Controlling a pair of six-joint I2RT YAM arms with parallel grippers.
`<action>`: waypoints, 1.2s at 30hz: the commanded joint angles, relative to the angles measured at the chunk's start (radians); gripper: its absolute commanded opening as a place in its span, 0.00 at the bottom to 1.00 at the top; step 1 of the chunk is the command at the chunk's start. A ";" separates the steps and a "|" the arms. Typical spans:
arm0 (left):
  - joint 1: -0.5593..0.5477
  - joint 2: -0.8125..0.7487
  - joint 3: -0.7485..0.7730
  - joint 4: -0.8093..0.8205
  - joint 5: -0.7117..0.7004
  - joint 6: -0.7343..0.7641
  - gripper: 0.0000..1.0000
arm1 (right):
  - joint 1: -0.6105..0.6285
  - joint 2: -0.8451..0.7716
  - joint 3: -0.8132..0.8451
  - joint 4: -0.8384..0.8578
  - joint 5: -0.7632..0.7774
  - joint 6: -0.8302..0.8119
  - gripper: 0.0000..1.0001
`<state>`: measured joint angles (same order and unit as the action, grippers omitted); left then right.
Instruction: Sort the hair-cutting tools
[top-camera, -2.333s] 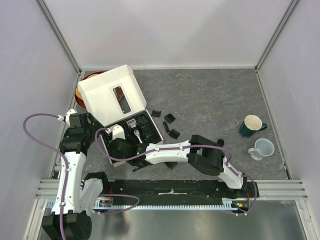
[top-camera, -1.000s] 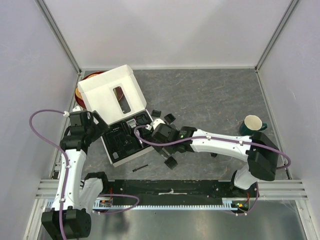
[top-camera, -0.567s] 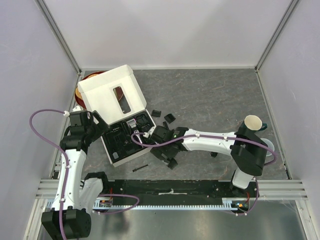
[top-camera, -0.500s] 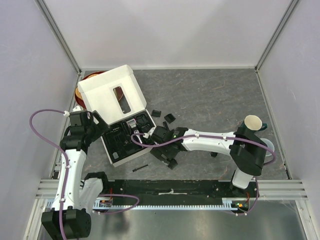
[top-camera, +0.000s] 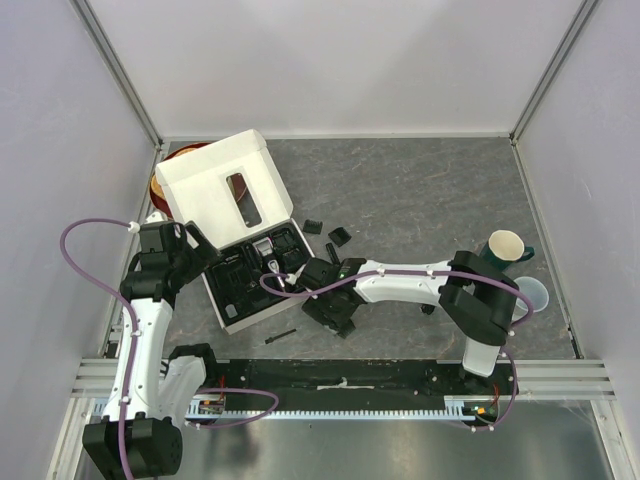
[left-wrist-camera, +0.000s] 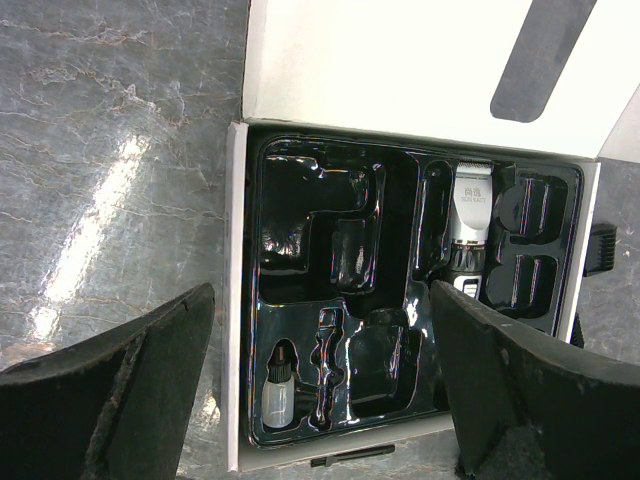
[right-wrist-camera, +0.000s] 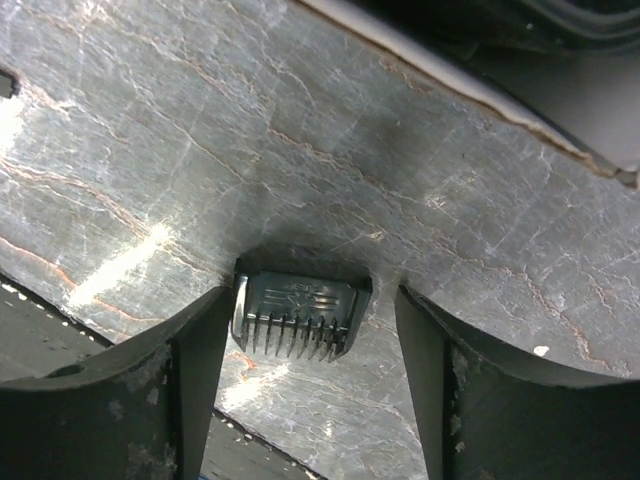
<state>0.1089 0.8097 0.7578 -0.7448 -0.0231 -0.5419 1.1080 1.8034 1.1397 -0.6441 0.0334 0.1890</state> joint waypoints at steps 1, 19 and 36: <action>0.000 -0.009 -0.002 0.041 0.012 0.039 0.95 | 0.001 0.030 0.018 0.006 -0.018 0.029 0.69; 0.000 -0.017 -0.003 0.038 0.008 0.030 0.95 | 0.001 -0.062 0.113 -0.022 0.063 0.122 0.37; -0.002 -0.049 -0.017 0.050 0.017 0.022 0.94 | 0.091 -0.148 0.322 0.365 0.146 0.291 0.34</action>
<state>0.1089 0.7879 0.7460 -0.7364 -0.0193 -0.5415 1.1564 1.6321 1.4158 -0.4252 0.0887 0.4244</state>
